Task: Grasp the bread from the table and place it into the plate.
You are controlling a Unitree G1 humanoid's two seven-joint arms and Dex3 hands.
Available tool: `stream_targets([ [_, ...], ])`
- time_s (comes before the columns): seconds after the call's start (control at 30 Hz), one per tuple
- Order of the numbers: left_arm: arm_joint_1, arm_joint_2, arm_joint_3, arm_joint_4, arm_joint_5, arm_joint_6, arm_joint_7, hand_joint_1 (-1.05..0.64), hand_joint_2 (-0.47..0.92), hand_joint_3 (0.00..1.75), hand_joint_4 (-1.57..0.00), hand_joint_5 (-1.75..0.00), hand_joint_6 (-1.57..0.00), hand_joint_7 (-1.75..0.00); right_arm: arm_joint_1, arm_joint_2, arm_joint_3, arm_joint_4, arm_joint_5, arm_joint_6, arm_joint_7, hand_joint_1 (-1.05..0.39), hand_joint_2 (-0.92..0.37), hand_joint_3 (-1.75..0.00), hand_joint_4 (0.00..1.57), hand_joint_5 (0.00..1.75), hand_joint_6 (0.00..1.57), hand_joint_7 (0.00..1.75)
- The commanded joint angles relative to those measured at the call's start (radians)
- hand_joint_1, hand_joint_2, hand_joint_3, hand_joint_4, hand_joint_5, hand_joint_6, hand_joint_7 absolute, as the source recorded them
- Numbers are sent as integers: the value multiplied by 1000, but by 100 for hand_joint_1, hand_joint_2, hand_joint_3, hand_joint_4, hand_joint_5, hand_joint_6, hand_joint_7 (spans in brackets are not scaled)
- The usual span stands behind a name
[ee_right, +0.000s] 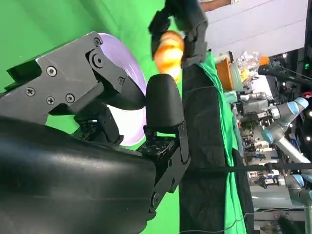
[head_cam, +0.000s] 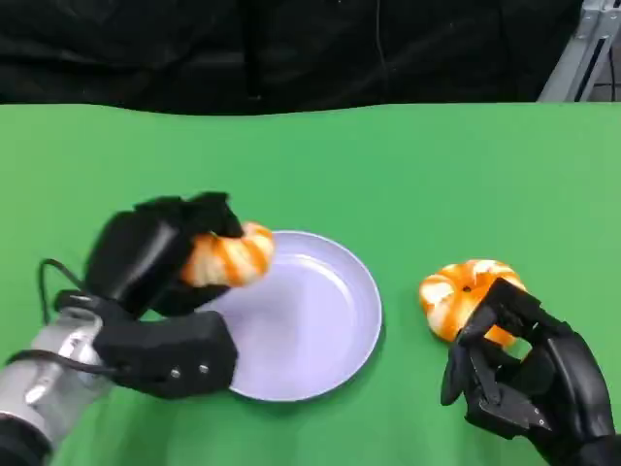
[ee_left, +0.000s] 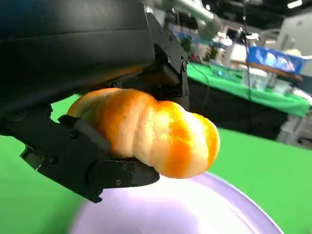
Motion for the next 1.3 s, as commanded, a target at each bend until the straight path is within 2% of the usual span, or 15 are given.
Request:
stream_targets([
  [0.03, -10, -31, -19, 35, 1, -12, -34, -10, 71, 75, -64, -175, -61, -160, 3, -4, 1, -17, 3, 6, -11, -11, -56, -121, 85, 175, 62, 172],
  [0.13, -17, -53, -29, 68, -3, -35, -46, -10, 75, 73, -63, -175, -57, -167, 4, -4, 4, -18, 2, 1, -13, -10, -57, -121, 85, 175, 62, 172],
  [0.23, -22, -62, -37, 89, 0, -49, -54, -7, 77, 71, -63, -175, -61, -162, 4, -6, 6, -19, 1, 1, -15, -9, -57, -121, 85, 175, 62, 172],
  [0.3, -24, -61, -47, 95, 5, -51, -76, -3, 86, 50, -60, -168, -68, -140, 5, -6, 8, -24, 2, 7, -18, -10, -57, -121, 85, 175, 62, 172],
  [0.37, -23, -50, -60, 81, 13, -36, -122, -2, 91, 38, -65, -142, -82, -95, 4, -7, 8, -22, 1, 5, -21, -10, -56, -121, 86, 175, 62, 172],
  [0.4, -21, -42, -66, 64, 17, -20, -160, -26, 91, 35, -57, -82, -76, -50, 4, -8, 8, -19, 0, 1, -20, -10, -56, -121, 86, 175, 63, 172],
  [0.43, -18, -36, -70, 50, 18, -6, -188, -39, 92, 36, -53, -50, -72, -28, 3, -8, 8, -17, 0, -1, -20, -10, -56, -121, 86, 175, 63, 172],
  [0.47, -16, -26, -76, 32, 21, 9, -227, -47, 92, 36, -51, -33, -70, -16, 2, -9, 7, -13, 0, -5, -18, -11, -56, -121, 86, 175, 63, 172],
  [0.5, -13, -20, -79, 17, 21, 20, -257, -66, 92, 42, -32, -14, -55, -7, 1, -10, 6, -11, 2, -8, -15, -11, -56, -121, 86, 175, 63, 172],
  [0.57, -5, -7, -85, -17, 22, 49, -322, -85, 92, 51, -9, -3, -36, -1, 2, -9, 7, -12, 4, -7, -14, -11, -56, -121, 86, 175, 63, 172],
  [0.77, 7, 18, -103, -76, 53, 93, -400, -99, 92, 62, 0, 0, -17, 0, 6, -9, 9, -24, 1, 2, -20, -10, -56, -122, 86, 175, 63, 172],
  [1.13, 62, 22, -50, -160, -33, 106, -439, -95, 92, 61, 0, 0, -15, -1, 8, -6, 10, -31, 8, 14, -23, -9, -56, -122, 86, 175, 63, 171],
  [1.2, 103, -4, 9, -186, -112, 83, -403, -44, 92, 33, -29, -9, -39, -6, 8, -7, 10, -29, 6, 8, -22, -10, -56, -122, 86, 175, 63, 171],
  [1.23, 125, -28, 51, -196, -182, 77, -405, -33, 92, 28, -38, -10, -45, -6, 8, -8, 9, -29, 3, 9, -23, -10, -56, -122, 86, 175, 63, 171],
  [1.3, 151, -57, 117, -200, -320, 65, -463, -1, 92, 43, -87, -26, -85, -17, 7, -9, 10, -25, -2, 0, -23, -10, -56, -122, 86, 175, 63, 171],
])
